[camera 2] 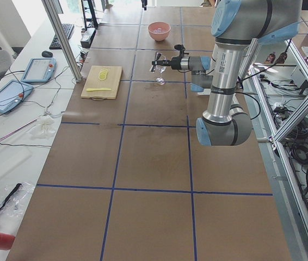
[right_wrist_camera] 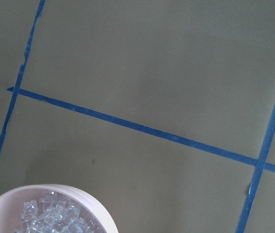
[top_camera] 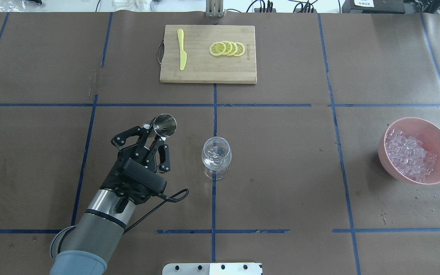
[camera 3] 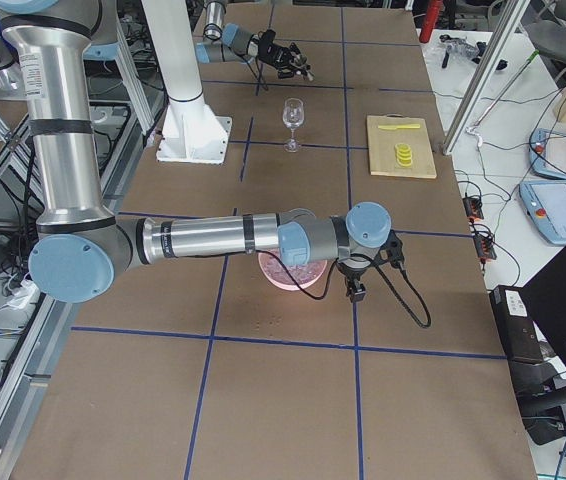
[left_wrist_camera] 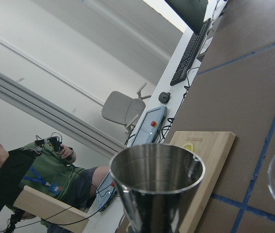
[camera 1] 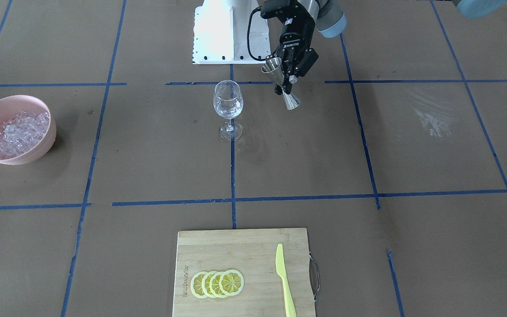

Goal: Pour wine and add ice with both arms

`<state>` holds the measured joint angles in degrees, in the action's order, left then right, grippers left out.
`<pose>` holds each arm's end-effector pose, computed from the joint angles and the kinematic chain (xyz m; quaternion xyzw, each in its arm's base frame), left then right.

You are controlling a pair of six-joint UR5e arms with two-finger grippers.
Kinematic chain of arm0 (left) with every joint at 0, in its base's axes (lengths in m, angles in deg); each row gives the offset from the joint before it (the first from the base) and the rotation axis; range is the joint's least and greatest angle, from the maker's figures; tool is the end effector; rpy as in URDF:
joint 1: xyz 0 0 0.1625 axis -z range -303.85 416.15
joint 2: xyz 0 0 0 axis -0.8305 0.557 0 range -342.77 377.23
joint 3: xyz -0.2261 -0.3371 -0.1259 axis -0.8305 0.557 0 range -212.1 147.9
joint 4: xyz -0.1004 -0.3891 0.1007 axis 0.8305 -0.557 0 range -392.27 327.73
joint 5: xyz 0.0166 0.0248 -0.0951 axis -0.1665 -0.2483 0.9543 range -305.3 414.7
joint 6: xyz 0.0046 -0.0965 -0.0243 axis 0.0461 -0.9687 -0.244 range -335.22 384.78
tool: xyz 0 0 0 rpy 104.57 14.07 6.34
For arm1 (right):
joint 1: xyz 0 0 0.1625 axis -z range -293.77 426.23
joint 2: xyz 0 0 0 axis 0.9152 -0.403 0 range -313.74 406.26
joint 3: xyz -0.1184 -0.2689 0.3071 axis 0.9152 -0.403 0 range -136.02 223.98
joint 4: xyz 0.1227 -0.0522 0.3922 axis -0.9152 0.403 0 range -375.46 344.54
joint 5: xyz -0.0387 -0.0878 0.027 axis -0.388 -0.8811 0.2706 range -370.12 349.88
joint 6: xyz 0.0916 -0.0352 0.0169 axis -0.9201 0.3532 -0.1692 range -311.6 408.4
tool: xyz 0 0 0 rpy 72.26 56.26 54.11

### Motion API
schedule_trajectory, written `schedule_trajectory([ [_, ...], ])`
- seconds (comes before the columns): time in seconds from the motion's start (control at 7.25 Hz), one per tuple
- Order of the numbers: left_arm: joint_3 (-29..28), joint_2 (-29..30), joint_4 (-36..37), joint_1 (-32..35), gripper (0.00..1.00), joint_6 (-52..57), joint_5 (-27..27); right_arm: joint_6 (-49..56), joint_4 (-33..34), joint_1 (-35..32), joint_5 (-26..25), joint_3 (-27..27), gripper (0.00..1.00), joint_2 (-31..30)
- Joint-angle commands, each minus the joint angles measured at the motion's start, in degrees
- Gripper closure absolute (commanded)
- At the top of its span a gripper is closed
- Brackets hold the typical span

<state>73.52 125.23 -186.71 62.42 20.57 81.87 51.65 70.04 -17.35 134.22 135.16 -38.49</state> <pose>0.4618 -0.2740 0.2444 0.7011 0.2014 0.0553 0.6818 -0.0080 -0.5400 0.5799 0.0721 -0.4567 -0.1180 0.8788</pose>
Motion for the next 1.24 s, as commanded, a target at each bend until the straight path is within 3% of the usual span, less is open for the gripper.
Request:
schedule_trajectory([
  [0.0,-0.2,-6.7,-4.5,0.1,1.00,-12.7,1.6,-0.1,-0.1,0.0,0.0,0.1,0.00,0.2],
  [0.14,-0.2,-12.5,-6.9,0.1,1.00,-21.0,3.9,-0.1,-0.1,0.0,0.0,0.1,0.00,0.3],
  [0.28,-0.6,-16.3,-13.9,0.2,1.00,-22.8,4.1,-0.1,-0.1,0.0,0.0,0.3,0.00,0.5],
  [0.69,-2.9,-29.4,-16.2,0.3,1.00,-34.7,8.3,-0.1,-0.1,0.0,-0.2,1.0,0.00,0.5],
  [1.1,-9.9,-30.5,-19.0,0.3,1.00,-41.8,9.8,-0.1,-0.1,0.0,-0.1,1.5,0.00,0.4],
])
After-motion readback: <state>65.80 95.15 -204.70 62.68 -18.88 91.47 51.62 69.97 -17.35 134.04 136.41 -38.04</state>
